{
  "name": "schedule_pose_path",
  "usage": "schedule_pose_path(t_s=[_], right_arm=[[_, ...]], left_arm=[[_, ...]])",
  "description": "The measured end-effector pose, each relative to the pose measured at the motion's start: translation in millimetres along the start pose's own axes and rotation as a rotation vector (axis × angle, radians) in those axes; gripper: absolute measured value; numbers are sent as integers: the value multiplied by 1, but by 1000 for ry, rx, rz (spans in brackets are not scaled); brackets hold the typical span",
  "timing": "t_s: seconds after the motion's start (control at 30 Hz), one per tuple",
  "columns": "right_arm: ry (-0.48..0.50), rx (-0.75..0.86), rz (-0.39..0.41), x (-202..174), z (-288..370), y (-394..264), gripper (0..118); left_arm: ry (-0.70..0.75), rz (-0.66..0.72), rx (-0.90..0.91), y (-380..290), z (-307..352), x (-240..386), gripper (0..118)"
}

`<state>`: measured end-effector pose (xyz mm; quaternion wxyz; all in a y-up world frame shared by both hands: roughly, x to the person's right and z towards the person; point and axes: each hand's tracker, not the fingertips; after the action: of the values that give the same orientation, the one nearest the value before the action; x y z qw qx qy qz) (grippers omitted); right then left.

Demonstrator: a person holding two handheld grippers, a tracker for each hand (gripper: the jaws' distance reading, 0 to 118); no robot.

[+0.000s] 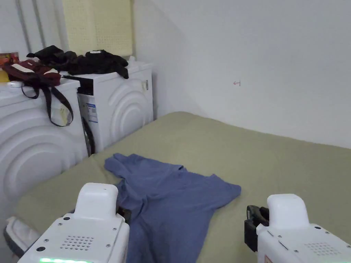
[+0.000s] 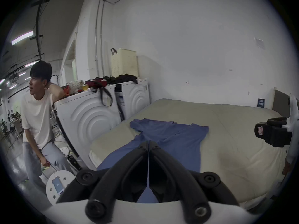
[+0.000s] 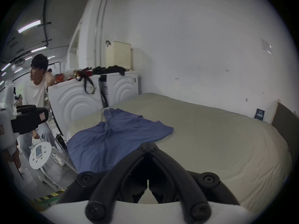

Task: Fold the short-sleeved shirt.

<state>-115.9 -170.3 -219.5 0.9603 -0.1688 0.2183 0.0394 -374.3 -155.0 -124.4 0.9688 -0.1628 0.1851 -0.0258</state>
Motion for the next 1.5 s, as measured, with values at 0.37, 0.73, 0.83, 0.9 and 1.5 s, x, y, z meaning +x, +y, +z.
schedule_pose_path(t_s=[0.37,0.73,0.83,0.9,1.5], right_arm=[[-22,-42,-15,11,-2,1,1],[-132,-79,-58,81,-12,-6,1],[-139,-115,-65,104,-27,-13,1],[-145,-160,-87,121,-36,-17,2],[-74,-287,-182,156,-64,-68,2]], left_arm=[[-43,-7,-58,-2,-10,2,0],[-391,-119,-487,70,-235,81,36],[-372,-274,-634,58,-324,112,105],[-414,-301,-672,50,-369,126,117],[-394,-275,-757,-6,-435,170,59]])
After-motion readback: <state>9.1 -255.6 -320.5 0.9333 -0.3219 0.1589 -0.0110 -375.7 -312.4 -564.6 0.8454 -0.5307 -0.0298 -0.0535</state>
